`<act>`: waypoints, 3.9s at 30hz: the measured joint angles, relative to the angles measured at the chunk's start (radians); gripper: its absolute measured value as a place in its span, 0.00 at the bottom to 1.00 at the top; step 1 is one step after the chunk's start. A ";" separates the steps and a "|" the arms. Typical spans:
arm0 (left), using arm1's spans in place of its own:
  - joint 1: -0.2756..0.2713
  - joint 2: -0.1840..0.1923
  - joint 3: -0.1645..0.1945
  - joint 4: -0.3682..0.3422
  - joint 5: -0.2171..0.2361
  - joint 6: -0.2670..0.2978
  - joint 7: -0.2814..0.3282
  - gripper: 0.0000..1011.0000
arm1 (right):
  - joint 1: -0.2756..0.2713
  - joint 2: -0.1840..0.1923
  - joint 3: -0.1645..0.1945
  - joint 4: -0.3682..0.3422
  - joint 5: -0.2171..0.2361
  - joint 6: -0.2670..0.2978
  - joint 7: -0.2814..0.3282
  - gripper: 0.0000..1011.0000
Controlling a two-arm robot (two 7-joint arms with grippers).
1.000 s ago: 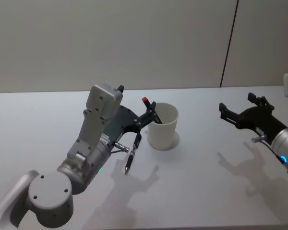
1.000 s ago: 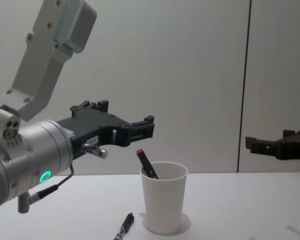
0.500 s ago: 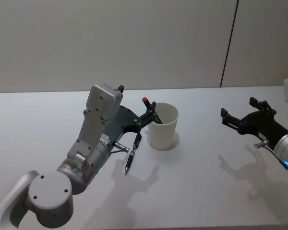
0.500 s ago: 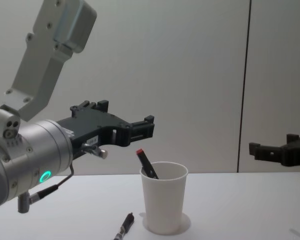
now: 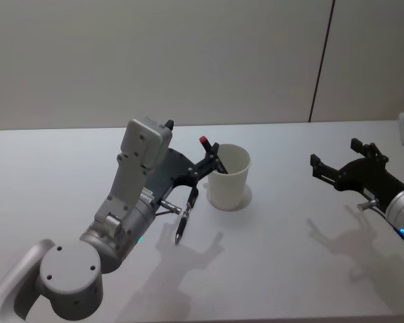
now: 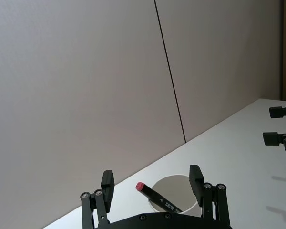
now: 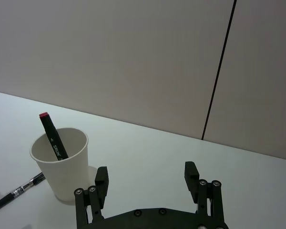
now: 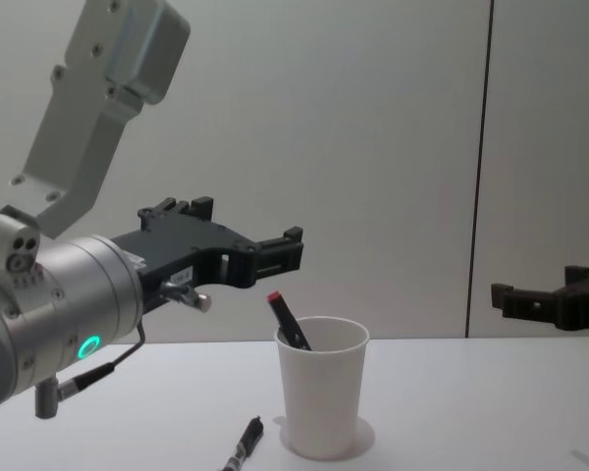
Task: Place the pen into the pen holder.
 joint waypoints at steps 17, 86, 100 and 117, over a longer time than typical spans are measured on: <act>0.006 0.013 -0.014 -0.016 -0.039 0.093 -0.036 0.99 | -0.003 0.001 0.000 -0.003 -0.002 0.001 0.001 0.99; -0.103 -0.078 -0.030 0.267 -0.077 0.431 -0.091 0.99 | -0.004 0.002 0.000 -0.004 -0.002 0.001 0.001 0.99; -0.123 -0.105 -0.024 0.322 -0.074 0.426 -0.091 0.99 | -0.004 0.002 0.000 -0.004 -0.002 0.001 0.001 0.99; -0.132 -0.124 -0.021 0.366 -0.075 0.420 -0.082 0.99 | -0.004 0.002 0.000 -0.004 -0.002 0.001 0.001 0.99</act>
